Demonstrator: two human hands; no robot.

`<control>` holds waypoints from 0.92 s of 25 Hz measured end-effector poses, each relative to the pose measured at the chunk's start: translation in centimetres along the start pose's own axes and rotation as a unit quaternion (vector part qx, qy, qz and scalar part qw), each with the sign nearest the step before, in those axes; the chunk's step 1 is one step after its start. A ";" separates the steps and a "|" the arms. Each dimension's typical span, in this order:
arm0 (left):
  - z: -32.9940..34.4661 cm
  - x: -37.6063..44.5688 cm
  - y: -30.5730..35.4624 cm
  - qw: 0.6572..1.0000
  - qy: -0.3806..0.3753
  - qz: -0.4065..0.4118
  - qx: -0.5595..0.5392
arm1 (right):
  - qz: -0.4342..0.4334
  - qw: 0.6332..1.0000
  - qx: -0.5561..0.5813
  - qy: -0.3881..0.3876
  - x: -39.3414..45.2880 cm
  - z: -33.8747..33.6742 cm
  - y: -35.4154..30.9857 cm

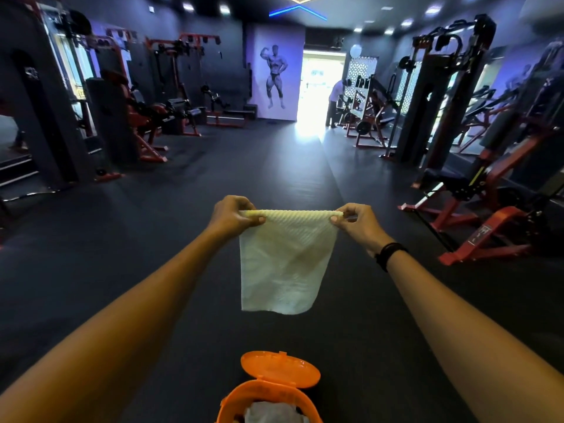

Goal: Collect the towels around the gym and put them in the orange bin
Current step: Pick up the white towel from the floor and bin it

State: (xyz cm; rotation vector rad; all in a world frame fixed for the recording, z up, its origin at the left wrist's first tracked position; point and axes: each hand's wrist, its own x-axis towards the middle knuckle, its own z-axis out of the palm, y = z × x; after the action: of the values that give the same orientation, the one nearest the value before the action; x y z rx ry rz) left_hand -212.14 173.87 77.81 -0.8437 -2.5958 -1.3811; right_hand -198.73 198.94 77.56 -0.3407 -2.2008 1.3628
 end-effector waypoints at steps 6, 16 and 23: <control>-0.3 -1.2 0.7 0.979 -0.188 -0.074 0.018 | 0.073 0.984 -0.026 -0.159 -1.8 -1.4 -0.4; 0.8 -4.6 0.0 0.926 -0.211 -0.189 -0.250 | 0.173 0.938 0.210 -0.216 -2.5 -3.0 2.4; 2.2 -4.0 -0.7 0.951 -0.101 -0.174 -0.234 | 0.158 0.954 0.207 -0.147 -3.7 -2.0 2.5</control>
State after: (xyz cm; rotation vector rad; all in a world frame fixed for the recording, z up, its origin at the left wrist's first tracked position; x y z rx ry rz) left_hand -208.73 173.55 74.74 -0.6092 -2.7006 -2.1775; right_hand -194.69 199.83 74.95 -0.3611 -2.0687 2.1246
